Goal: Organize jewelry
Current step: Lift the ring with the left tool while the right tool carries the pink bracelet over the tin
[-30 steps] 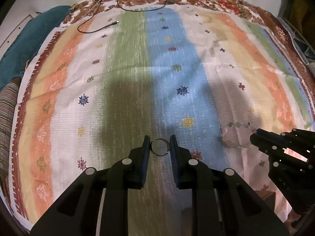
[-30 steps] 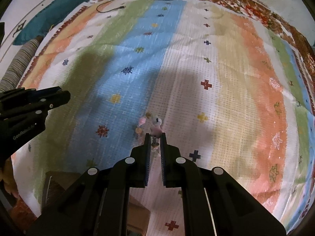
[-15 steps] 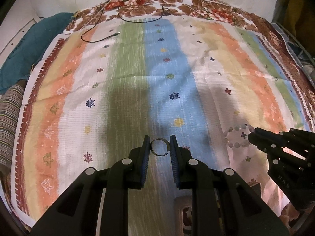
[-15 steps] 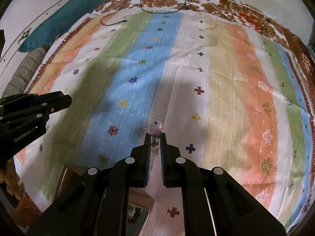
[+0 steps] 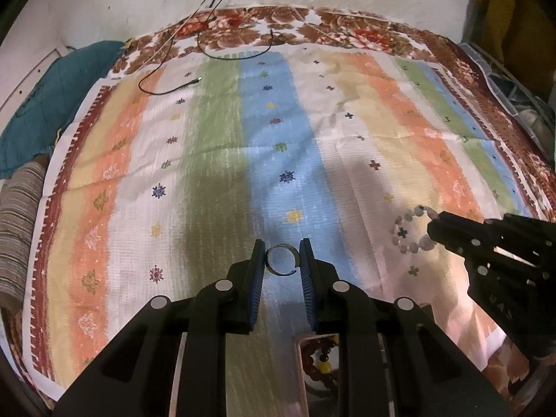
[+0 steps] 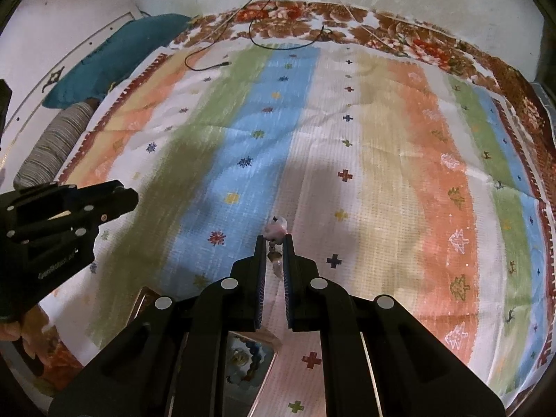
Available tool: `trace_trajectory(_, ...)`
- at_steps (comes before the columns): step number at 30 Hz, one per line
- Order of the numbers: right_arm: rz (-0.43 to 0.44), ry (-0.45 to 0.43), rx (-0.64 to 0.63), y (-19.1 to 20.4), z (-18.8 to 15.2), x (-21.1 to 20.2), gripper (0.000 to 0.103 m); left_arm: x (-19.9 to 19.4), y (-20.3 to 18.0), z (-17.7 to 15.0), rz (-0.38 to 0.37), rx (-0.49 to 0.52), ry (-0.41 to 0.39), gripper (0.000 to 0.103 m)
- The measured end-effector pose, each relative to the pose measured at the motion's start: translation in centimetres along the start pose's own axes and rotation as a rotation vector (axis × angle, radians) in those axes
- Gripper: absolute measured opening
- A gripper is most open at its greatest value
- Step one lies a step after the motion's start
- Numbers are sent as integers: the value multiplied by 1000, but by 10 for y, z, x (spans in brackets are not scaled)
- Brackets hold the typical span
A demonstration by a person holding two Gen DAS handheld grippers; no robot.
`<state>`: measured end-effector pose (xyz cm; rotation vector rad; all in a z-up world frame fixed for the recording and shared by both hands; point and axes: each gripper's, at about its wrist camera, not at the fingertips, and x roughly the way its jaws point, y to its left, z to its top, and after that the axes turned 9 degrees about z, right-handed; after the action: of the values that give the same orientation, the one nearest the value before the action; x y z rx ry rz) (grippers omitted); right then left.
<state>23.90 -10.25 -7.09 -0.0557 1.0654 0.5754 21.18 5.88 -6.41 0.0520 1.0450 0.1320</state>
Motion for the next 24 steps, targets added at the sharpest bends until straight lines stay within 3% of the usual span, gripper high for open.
trace_trajectory(24, 82, -121, -56, 23, -29, -68, 10, -74, -12, -36, -68, 22, -128, 20)
